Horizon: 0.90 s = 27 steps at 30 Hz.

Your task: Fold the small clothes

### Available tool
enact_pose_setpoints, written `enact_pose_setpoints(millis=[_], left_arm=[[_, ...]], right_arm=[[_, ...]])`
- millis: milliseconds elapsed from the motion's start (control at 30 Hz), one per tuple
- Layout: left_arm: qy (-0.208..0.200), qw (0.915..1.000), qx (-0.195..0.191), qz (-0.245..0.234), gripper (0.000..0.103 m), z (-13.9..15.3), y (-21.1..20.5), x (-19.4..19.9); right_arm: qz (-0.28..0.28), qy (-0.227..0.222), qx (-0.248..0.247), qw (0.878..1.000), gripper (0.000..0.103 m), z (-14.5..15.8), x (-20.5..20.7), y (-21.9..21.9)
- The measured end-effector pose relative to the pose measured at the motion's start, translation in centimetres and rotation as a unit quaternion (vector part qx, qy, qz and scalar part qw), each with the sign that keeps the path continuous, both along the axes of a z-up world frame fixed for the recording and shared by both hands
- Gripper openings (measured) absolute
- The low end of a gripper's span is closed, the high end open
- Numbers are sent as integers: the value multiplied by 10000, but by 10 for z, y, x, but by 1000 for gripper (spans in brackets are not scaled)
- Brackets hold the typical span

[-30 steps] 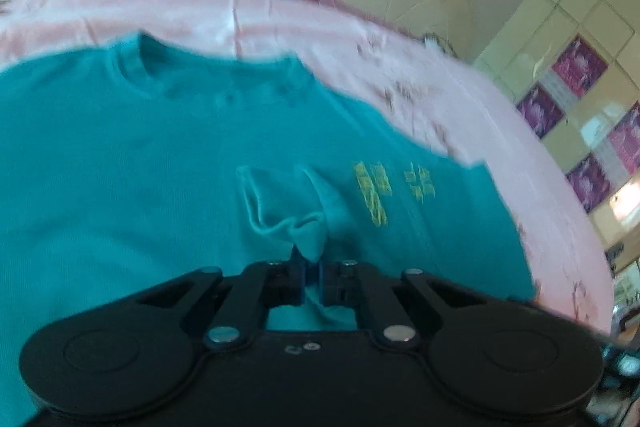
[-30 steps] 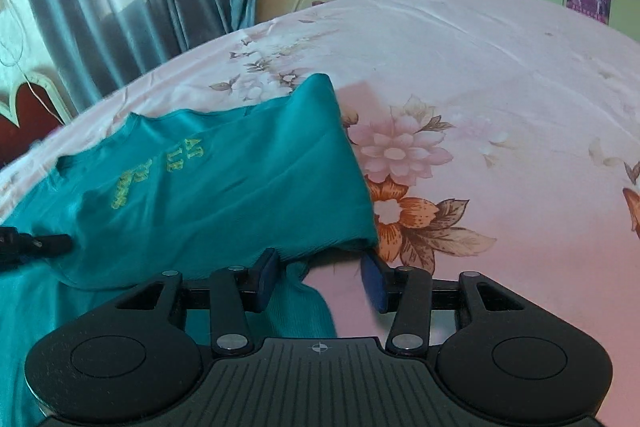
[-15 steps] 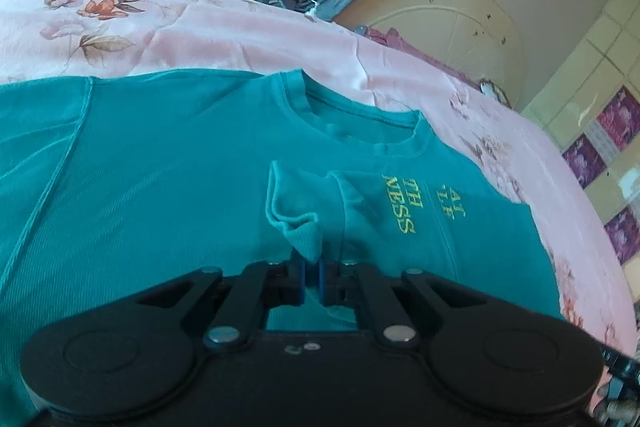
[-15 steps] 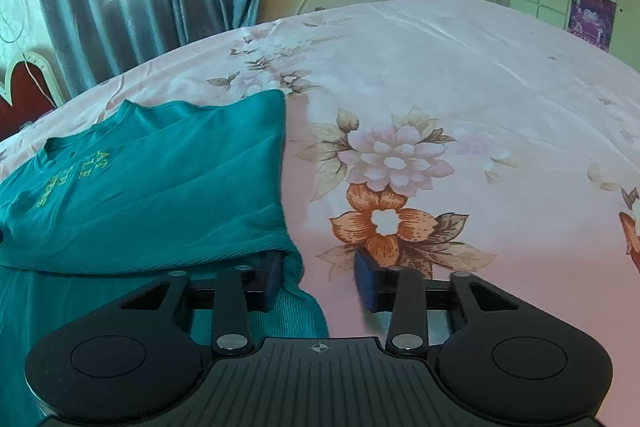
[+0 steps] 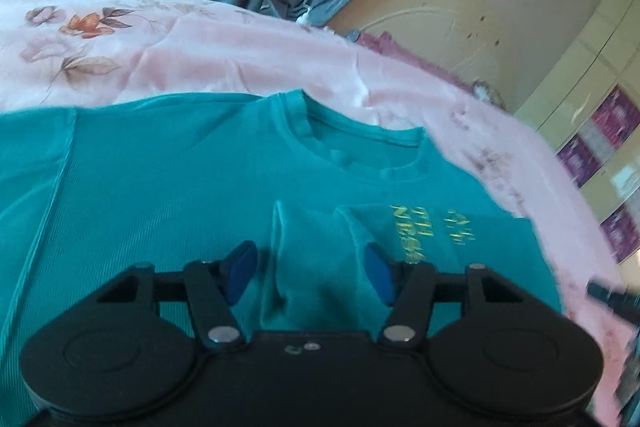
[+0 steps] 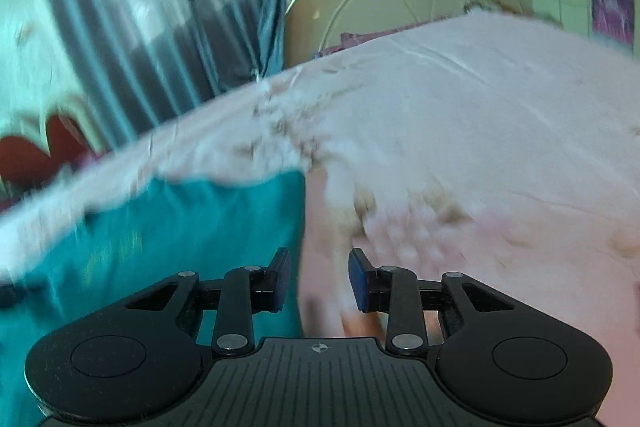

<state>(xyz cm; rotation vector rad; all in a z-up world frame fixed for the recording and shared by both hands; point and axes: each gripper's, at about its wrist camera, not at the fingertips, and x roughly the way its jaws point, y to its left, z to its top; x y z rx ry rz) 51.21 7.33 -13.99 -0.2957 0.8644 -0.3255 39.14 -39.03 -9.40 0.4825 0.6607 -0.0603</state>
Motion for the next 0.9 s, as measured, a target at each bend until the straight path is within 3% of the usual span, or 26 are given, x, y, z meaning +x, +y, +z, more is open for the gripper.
enact_pose_setpoints(millis=[133, 267, 333, 467, 500, 533, 600, 733, 833, 900], left_arm=[[-35, 10000, 61, -12, 51, -3, -4, 13], [-29, 9998, 186, 120, 13, -7, 0, 13], [15, 9998, -43, 190, 10, -11, 8, 13], [-52, 9998, -113, 124, 5, -11, 8, 11], [-91, 9999, -106, 85, 4, -11, 7, 11], [-235, 9997, -27, 87, 4, -10, 5, 8], [-558, 9981, 58, 270, 4, -5, 4, 1], [-511, 9969, 521, 280, 5, -11, -5, 0], [-497, 9952, 740, 412, 28, 2, -5, -3], [-951, 9896, 1018, 362, 39, 21, -9, -20]], right_arm=[[22, 183, 447, 9988, 32, -20, 60, -18], [258, 266, 610, 9974, 32, -33, 95, -21], [407, 267, 745, 9960, 32, -38, 101, -22], [638, 338, 987, 9925, 31, -46, 109, -19], [692, 346, 799, 9938, 21, -45, 111, -16], [724, 414, 591, 9948, 1, -44, 112, -12], [648, 348, 91, 9973, 1, -41, 112, -7], [746, 482, -578, 9944, 1, -41, 116, 7], [528, 411, -923, 9935, 3, -25, 106, 13], [758, 223, -948, 9924, 3, -11, 89, 24]])
